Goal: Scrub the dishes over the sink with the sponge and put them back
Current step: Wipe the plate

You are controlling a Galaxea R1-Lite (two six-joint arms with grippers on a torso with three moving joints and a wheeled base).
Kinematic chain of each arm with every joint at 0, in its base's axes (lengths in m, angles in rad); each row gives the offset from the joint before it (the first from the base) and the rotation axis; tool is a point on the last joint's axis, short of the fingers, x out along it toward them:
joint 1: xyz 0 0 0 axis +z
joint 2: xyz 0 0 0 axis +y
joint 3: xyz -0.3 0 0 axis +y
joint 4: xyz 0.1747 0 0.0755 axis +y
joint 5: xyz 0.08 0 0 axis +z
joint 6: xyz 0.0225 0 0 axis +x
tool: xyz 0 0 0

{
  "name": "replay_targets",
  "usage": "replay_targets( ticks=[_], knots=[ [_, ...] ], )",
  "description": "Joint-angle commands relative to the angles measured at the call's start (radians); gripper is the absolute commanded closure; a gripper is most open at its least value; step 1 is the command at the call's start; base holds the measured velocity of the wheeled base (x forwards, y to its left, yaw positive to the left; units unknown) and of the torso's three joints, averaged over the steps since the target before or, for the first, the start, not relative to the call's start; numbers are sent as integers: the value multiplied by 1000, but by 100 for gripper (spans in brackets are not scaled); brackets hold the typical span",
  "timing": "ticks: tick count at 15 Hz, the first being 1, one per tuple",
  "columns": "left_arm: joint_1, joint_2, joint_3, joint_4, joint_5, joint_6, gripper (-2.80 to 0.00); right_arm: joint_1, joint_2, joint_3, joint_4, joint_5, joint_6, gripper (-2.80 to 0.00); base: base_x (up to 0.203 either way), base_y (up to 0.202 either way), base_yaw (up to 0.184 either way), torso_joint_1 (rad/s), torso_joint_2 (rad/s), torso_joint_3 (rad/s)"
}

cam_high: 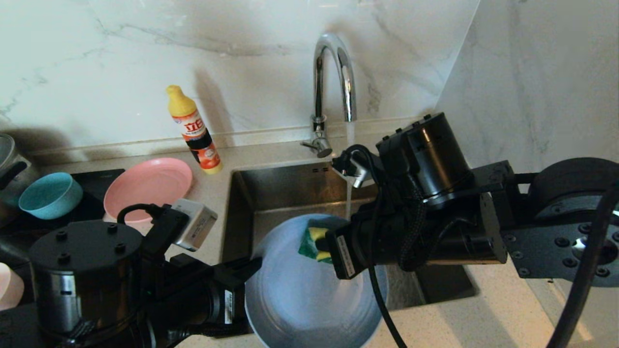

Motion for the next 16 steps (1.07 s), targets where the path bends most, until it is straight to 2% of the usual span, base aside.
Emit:
replay_targets(
  ticks=[1, 6, 9, 12, 16],
  knots=[
    [0, -1, 0, -5, 2, -1, 0, 23, 27, -22, 2, 2, 2, 0, 0, 0, 0, 0, 0, 0],
    [0, 0, -11, -6, 4, -1, 0, 100, 71, -4, 7, 2, 7, 0, 0, 0, 0, 0, 0, 0],
    [2, -4, -15, -5, 11, -1, 0, 117, 61, 44, 9, 1, 9, 0, 0, 0, 0, 0, 0, 0],
    [2, -3, -26, -2, 11, -3, 0, 111, 9, 126, 5, -1, 10, 0, 0, 0, 0, 0, 0, 0],
    [2, 2, -22, -2, 11, -3, 0, 48, -69, 207, 0, -1, 8, 0, 0, 0, 0, 0, 0, 0]
  ],
)
